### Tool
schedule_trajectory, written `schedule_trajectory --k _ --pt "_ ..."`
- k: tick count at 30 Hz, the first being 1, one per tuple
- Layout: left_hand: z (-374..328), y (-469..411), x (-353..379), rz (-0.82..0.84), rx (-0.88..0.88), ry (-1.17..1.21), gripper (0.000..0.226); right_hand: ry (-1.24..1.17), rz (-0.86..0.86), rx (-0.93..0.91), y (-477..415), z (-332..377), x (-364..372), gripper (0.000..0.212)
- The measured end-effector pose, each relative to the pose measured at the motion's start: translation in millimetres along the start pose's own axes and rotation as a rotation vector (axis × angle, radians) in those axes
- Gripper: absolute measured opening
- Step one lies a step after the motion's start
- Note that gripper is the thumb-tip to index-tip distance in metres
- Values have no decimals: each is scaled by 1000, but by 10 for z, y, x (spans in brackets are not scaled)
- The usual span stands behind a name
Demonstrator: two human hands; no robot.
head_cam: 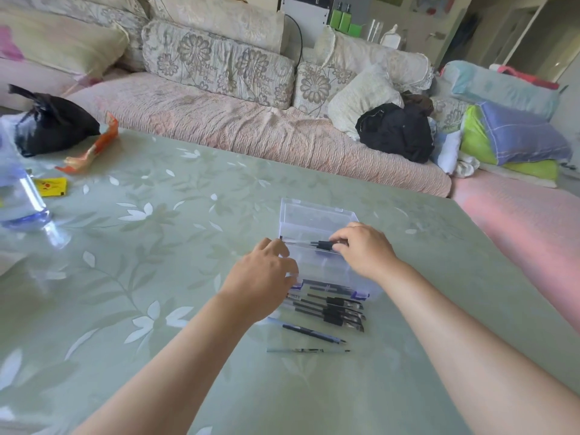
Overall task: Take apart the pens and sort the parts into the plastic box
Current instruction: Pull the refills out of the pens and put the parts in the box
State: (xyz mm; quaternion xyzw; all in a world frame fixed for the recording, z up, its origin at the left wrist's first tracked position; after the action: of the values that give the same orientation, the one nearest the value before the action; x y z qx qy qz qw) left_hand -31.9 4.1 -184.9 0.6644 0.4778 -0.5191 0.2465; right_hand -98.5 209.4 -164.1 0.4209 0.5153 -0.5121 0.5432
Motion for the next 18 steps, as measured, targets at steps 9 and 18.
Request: schedule_trajectory --k 9,18 --pt "15 -6 1 -17 11 59 25 -151 57 34 36 -27 14 26" --pt "-104 50 -90 -138 51 22 27 -180 -2 -106 641 178 -345 13"
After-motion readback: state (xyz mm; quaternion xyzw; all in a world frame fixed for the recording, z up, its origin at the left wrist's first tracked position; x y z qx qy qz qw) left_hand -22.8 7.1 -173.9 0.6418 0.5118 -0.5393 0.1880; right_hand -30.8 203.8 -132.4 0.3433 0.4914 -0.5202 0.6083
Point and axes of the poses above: each hand's wrist, its own y-axis away from the middle knuckle, its own x-axis out of the palm, z = x × y, the point moved 4 cm from there along -y, towards the middle knuckle, and after that the axes turned 4 degrees about z, right-handed, at the moved point
